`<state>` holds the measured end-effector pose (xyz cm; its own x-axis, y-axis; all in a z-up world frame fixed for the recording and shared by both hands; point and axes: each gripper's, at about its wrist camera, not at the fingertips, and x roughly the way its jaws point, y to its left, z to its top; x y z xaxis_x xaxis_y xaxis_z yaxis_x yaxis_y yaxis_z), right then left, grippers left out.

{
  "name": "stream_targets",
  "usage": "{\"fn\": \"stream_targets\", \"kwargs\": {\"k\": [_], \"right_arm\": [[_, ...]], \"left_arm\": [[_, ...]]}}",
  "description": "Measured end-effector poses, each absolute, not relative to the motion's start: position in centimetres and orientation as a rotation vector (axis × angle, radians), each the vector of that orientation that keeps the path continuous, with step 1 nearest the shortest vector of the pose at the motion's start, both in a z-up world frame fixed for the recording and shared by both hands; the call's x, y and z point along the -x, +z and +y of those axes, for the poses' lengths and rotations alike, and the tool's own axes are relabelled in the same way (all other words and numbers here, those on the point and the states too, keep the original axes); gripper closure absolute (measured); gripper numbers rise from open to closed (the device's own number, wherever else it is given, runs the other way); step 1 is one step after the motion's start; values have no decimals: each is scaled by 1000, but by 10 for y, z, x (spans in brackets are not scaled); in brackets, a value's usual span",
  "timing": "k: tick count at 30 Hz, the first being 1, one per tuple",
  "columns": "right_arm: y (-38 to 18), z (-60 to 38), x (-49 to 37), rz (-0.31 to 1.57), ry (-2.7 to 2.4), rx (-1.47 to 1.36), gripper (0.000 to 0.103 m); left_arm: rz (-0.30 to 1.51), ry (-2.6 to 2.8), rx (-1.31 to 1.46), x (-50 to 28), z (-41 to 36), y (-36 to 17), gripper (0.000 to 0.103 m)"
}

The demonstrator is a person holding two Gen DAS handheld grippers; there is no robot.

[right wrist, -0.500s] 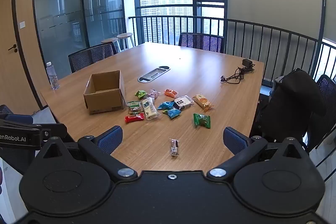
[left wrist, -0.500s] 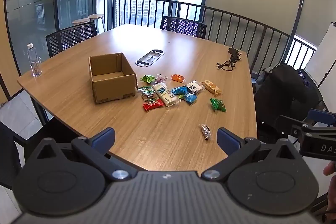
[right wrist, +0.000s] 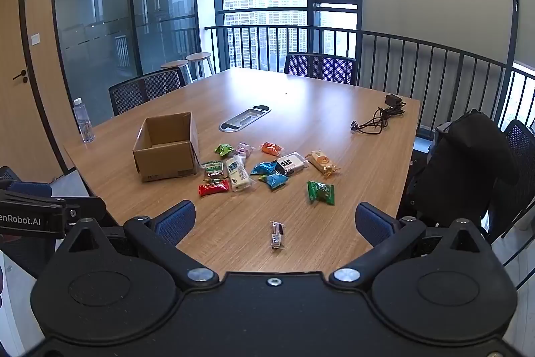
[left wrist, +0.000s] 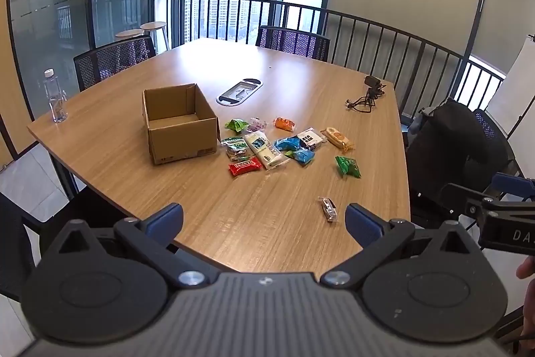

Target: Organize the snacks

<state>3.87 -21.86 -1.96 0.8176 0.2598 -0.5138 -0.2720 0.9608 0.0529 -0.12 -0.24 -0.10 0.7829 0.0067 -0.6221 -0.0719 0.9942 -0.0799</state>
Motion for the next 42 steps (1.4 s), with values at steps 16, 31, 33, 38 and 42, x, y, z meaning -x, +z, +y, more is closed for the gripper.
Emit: {"fn": "stream_targets", "kwargs": {"k": [16, 31, 33, 38, 42], "right_arm": [[-20, -215, -40, 551, 294, 32, 0], [-24, -212, -38, 564, 305, 40, 0], [-24, -212, -38, 565, 304, 40, 0], [-23, -211, -38, 564, 304, 42, 0], [-24, -212, -37, 563, 303, 41, 0]], "left_arm": [[676, 60, 110, 2, 5, -2, 0], [685, 72, 120, 6, 9, -6, 0], [686, 73, 121, 7, 9, -6, 0], [685, 73, 122, 7, 9, -6, 0], [685, 72, 121, 7, 9, -6, 0]]}}
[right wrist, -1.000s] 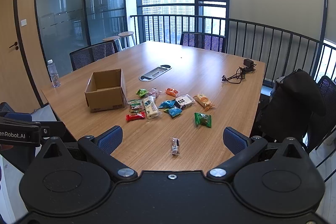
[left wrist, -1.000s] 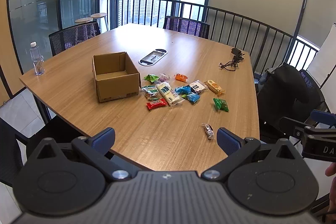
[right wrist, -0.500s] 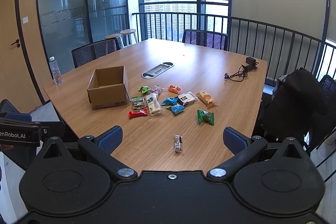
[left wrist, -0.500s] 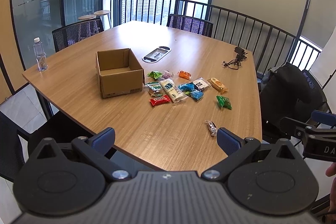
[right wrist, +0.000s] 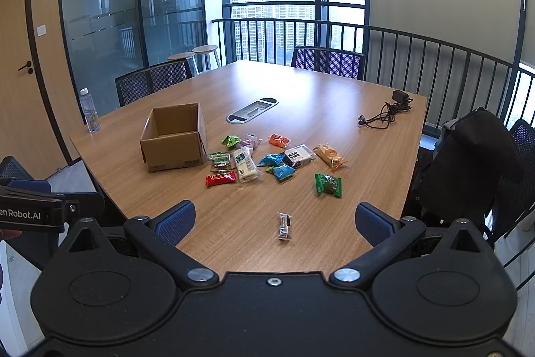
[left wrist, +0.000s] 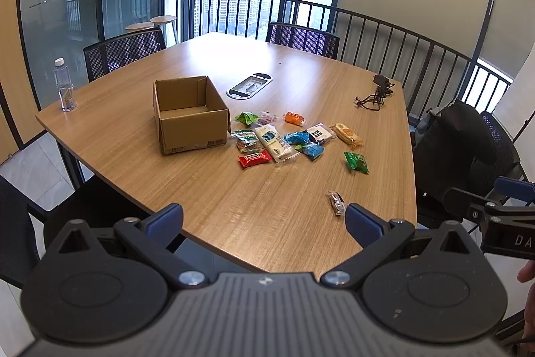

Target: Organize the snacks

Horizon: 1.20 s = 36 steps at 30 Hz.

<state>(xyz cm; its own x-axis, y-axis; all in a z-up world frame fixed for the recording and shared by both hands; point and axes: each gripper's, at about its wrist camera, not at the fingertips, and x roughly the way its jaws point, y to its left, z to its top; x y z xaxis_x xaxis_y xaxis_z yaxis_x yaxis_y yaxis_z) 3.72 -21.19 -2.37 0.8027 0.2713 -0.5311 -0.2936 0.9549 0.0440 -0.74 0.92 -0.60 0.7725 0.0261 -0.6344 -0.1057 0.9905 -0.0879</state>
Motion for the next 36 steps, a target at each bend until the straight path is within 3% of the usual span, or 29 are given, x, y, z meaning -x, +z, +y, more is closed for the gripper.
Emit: {"fn": "stream_targets", "kwargs": {"k": [32, 36], "right_arm": [[-16, -240, -67, 567, 377, 8, 1], [-19, -243, -74, 580, 391, 4, 7]], "left_arm": [[700, 105, 154, -11, -7, -7, 0], [721, 98, 167, -17, -10, -11, 1]]}}
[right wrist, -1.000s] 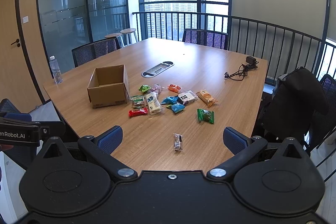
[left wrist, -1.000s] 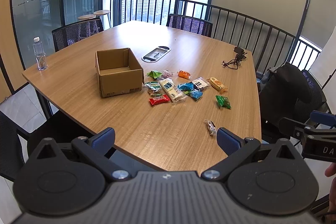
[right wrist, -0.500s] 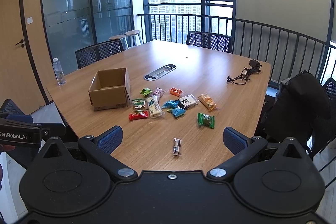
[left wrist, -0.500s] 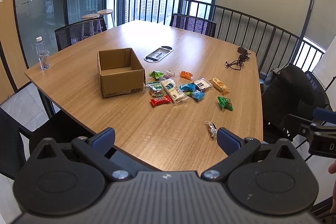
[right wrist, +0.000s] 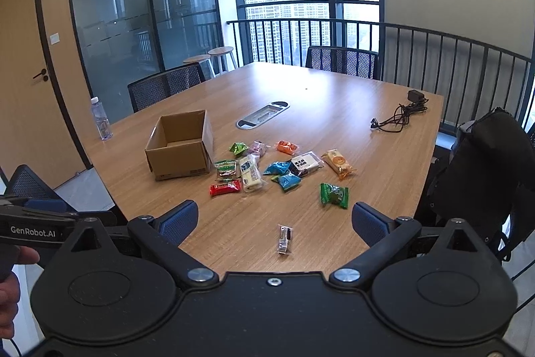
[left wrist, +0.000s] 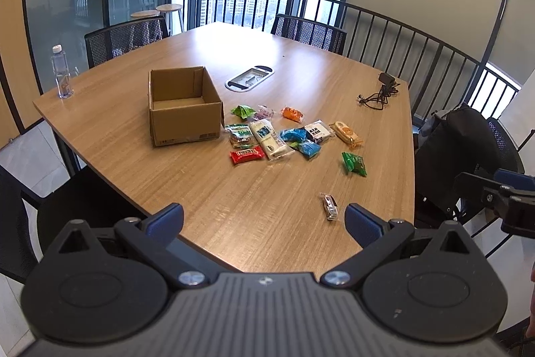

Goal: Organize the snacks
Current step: 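Lower the left gripper onto the small clear-wrapped candy and close it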

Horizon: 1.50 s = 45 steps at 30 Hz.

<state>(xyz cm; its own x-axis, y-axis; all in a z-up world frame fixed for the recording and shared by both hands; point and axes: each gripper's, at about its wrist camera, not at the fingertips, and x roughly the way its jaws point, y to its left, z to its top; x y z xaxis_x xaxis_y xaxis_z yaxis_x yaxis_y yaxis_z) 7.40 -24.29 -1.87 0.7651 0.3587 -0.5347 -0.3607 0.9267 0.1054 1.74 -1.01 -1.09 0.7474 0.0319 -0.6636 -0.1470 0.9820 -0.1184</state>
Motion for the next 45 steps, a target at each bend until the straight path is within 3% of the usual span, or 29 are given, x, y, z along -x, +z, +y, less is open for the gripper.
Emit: {"fn": "stream_targets", "kwargs": {"k": [15, 22, 31, 45], "right_arm": [[-37, -253, -117, 662, 383, 1, 20], [-52, -258, -141, 722, 376, -10, 26], [-72, -260, -174, 799, 350, -12, 29], [-104, -266, -229, 898, 302, -47, 31]], "left_arm": [[772, 46, 213, -66, -24, -33, 9], [831, 11, 237, -98, -28, -53, 18], [913, -28, 290, -140, -34, -83, 33], [1055, -86, 353, -206, -47, -131, 42]]}}
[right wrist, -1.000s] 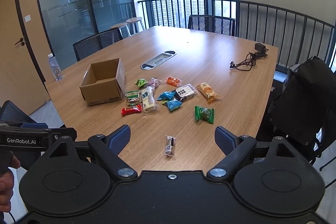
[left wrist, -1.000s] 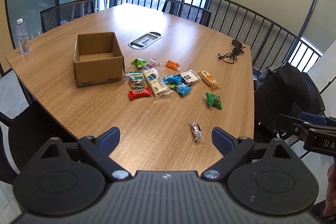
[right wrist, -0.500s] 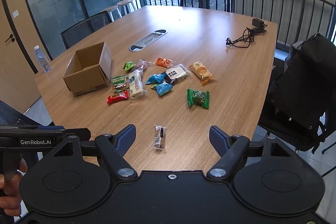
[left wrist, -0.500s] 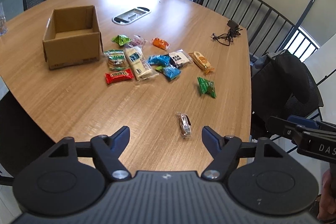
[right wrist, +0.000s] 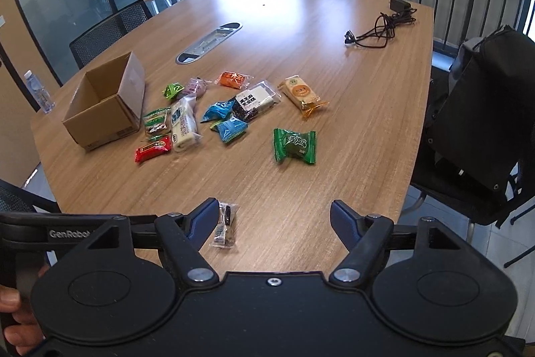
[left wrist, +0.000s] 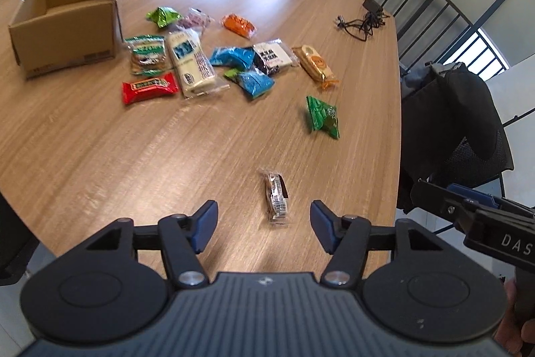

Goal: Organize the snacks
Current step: 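Lower the left gripper onto the small clear-wrapped candy and close it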

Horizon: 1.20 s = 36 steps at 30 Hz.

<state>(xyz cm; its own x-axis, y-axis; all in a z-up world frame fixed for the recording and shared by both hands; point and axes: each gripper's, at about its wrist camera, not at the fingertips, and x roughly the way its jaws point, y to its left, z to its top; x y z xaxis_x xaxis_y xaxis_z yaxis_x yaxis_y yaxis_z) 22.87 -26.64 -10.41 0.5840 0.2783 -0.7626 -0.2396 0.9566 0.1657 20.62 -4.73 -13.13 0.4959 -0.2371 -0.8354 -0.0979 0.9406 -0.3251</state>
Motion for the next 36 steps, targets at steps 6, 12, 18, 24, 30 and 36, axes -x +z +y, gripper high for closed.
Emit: {"fn": "stream_targets", "kwargs": {"k": [6, 12, 18, 24, 30, 36], "right_arm": [[-115, -265, -251, 936, 279, -53, 31], [-127, -262, -268, 972, 248, -40, 30], [-141, -260, -284, 1012, 200, -58, 30], [-150, -258, -294, 1039, 209, -84, 30], [-161, -253, -307, 1059, 202, -70, 30], [-169, -240, -316, 1068, 216, -40, 30]], "left_arm": [[1125, -106, 377, -229, -55, -154, 46], [1191, -120, 401, -248, -62, -175, 53], [1242, -103, 427, -265, -63, -193, 59], [1301, -120, 425, -283, -70, -207, 66], [1359, -122, 420, -299, -74, -217, 87], [1352, -86, 409, -300, -58, -215, 88]]}}
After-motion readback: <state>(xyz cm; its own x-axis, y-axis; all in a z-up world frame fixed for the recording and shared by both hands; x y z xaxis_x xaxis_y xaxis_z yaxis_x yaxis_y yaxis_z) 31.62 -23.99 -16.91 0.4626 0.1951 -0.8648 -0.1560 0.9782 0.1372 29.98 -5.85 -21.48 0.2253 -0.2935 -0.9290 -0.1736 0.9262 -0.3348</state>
